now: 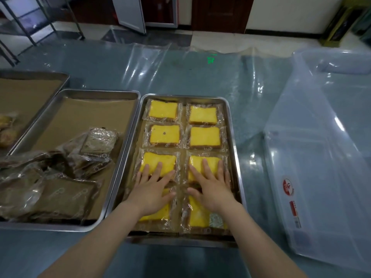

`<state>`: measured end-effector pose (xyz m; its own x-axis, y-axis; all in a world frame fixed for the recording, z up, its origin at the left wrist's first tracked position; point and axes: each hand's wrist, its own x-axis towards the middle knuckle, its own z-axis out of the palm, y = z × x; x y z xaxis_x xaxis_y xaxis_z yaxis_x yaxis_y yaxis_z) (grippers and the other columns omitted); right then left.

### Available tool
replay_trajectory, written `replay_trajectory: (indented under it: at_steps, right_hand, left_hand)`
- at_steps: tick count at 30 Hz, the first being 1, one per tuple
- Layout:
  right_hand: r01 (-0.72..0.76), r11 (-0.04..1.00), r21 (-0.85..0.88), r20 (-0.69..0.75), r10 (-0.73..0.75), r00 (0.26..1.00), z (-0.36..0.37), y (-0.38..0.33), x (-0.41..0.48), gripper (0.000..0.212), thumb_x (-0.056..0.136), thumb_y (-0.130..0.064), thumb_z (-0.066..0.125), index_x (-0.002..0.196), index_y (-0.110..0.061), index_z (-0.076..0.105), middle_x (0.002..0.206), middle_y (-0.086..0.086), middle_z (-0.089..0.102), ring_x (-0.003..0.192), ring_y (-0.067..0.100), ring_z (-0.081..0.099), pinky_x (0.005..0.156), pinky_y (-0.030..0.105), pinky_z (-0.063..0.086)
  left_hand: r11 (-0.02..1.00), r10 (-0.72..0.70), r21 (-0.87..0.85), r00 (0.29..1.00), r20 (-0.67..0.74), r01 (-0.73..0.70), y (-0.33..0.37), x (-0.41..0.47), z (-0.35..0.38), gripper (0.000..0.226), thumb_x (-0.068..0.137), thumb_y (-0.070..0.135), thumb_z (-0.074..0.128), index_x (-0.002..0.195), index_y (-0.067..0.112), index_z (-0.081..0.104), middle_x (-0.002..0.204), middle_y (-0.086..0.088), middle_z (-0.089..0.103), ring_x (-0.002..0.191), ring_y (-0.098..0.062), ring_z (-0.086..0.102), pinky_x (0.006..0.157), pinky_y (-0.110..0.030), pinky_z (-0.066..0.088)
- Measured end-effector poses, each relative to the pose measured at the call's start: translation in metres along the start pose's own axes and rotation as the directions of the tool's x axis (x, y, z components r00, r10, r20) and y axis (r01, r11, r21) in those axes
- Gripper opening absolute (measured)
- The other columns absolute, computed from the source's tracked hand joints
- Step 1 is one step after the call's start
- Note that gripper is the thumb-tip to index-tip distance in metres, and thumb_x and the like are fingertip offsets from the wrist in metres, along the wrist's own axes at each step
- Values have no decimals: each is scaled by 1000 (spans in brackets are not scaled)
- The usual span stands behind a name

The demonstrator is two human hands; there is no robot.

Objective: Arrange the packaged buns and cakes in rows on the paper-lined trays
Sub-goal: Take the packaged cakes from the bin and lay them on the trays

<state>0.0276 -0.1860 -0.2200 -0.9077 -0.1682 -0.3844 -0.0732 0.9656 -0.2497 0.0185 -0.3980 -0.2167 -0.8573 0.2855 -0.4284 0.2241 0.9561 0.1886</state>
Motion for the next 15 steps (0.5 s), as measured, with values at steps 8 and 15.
replay_trajectory:
  at_steps: [8,15]
  right_hand:
    - [19,1000,-10,-3,-19,1000,-1,2,-4,71,88,-70,27,141,-54,-17,150,-6,-31,127,38,-42,102,53,-24]
    - [-2,979,202,-385,82,919,-14,-5,2,41,96,-45,42,135,-34,47,155,-7,26,146,27,1,116,49,5]
  left_hand:
    - [999,11,31,1000,12,-12,1,-9,5,71,85,72,24,125,56,-32,145,4,-39,130,-31,-37,108,-47,-15]
    - [1000,2,-15,999,-37,-2,5,-8,-17,67,88,68,25,146,44,1,156,6,-12,143,-31,-7,115,-47,10]
